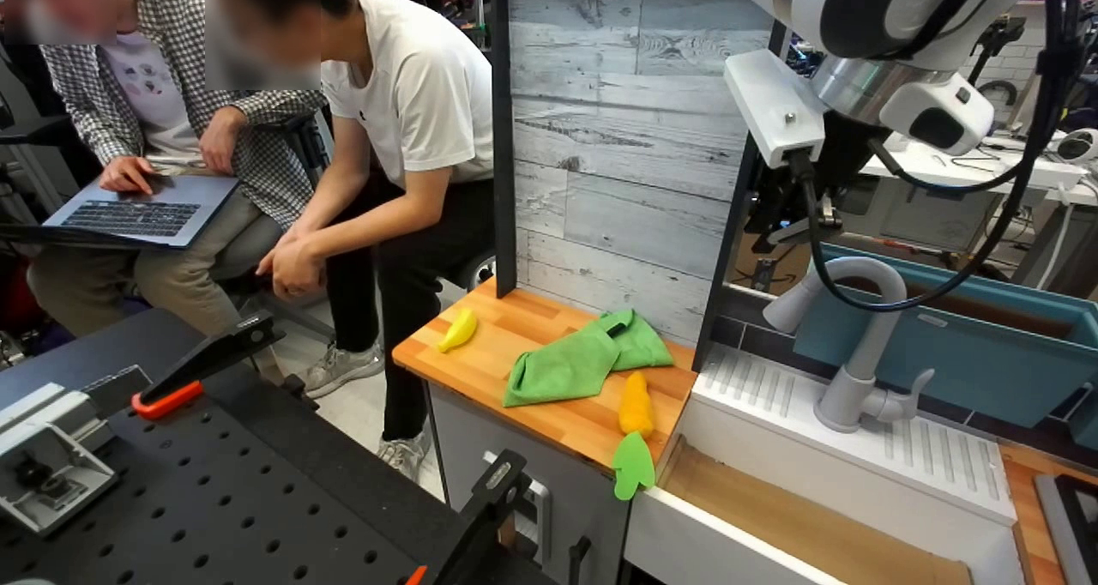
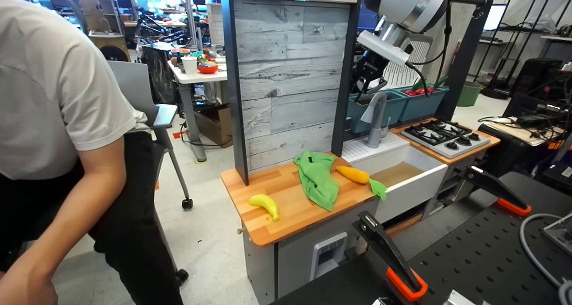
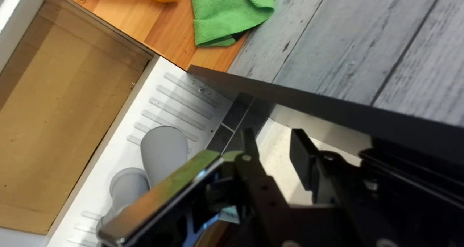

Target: Turn the tap nozzle to the left

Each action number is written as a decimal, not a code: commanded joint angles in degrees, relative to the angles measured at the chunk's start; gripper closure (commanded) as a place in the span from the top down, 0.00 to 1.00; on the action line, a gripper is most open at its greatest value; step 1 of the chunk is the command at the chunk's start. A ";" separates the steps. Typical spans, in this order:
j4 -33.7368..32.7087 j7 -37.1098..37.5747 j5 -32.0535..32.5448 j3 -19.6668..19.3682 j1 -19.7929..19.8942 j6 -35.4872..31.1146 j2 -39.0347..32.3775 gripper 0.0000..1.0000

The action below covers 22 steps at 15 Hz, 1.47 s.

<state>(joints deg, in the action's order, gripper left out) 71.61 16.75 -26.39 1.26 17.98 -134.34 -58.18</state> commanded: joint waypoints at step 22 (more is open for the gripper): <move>18.49 -16.97 -0.52 -0.96 4.39 -3.83 11.37 1.00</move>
<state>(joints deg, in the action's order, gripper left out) 90.45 -0.16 -26.75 0.57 22.53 -138.43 -46.62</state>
